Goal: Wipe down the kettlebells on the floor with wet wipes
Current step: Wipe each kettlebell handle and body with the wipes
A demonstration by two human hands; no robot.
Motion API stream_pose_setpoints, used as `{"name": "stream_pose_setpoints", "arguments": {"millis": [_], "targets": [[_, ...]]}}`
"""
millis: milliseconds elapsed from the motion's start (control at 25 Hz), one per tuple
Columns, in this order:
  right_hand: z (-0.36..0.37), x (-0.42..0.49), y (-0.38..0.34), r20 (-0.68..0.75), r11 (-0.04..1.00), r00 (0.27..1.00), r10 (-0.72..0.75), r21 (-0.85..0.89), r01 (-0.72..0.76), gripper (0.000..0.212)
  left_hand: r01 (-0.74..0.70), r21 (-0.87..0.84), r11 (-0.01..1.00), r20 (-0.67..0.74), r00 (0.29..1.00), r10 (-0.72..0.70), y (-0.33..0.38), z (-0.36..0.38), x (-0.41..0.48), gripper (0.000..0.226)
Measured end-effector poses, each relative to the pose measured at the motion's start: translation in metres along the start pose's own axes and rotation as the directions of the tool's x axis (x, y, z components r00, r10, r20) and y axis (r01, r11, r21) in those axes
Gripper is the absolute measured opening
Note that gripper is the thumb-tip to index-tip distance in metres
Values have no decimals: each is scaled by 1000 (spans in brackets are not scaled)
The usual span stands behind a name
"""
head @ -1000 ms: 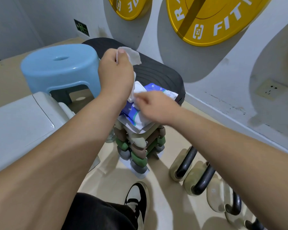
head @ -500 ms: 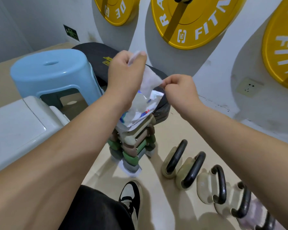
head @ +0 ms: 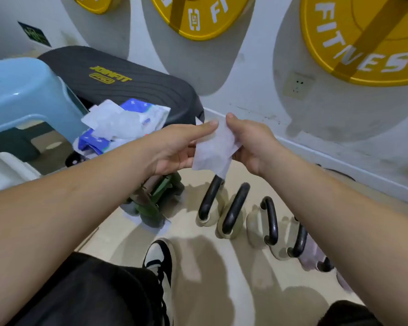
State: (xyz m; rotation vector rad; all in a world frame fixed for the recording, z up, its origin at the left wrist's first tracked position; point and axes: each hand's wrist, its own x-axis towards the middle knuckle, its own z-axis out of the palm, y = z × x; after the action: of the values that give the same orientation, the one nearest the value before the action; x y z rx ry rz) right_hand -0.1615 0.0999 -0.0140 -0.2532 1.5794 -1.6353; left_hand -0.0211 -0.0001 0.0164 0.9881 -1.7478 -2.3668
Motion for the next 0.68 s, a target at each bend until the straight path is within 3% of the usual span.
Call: {"name": "stream_pose_setpoints", "arguments": {"millis": [120, 240, 360, 440, 560, 680], "targets": [[-18, 7, 27, -16, 998, 999, 34, -51, -35, 27, 56, -17, 998, 47, 997, -55, -18, 26, 29, 32], [-41, 22, 64, -84, 989, 994, 76, -123, -86, 28, 141, -81, 987, 0, 990, -142, -53, 46, 63, 37], [-73, 39, 91, -156, 968, 983, 101, -212, -133, 33, 310, -200, 930, -9, 948, -318, -104, 45, 84, 35], [-86, 50, 102, -161, 941, 979, 129, -293, -172, 38, 386, -187, 903, 10, 920, -392, -123, 36, 90, 34], [-85, 71, 109, -144, 867, 978, 152, -456, -202, 31, 365, -204, 908, -131, 909, -395, -132, 16, 109, 43], [-74, 99, 114, -28, 700, 997, 77, -710, -74, 11, 266, -168, 949, -349, 884, -310, -144, -7, 131, 56]]}}
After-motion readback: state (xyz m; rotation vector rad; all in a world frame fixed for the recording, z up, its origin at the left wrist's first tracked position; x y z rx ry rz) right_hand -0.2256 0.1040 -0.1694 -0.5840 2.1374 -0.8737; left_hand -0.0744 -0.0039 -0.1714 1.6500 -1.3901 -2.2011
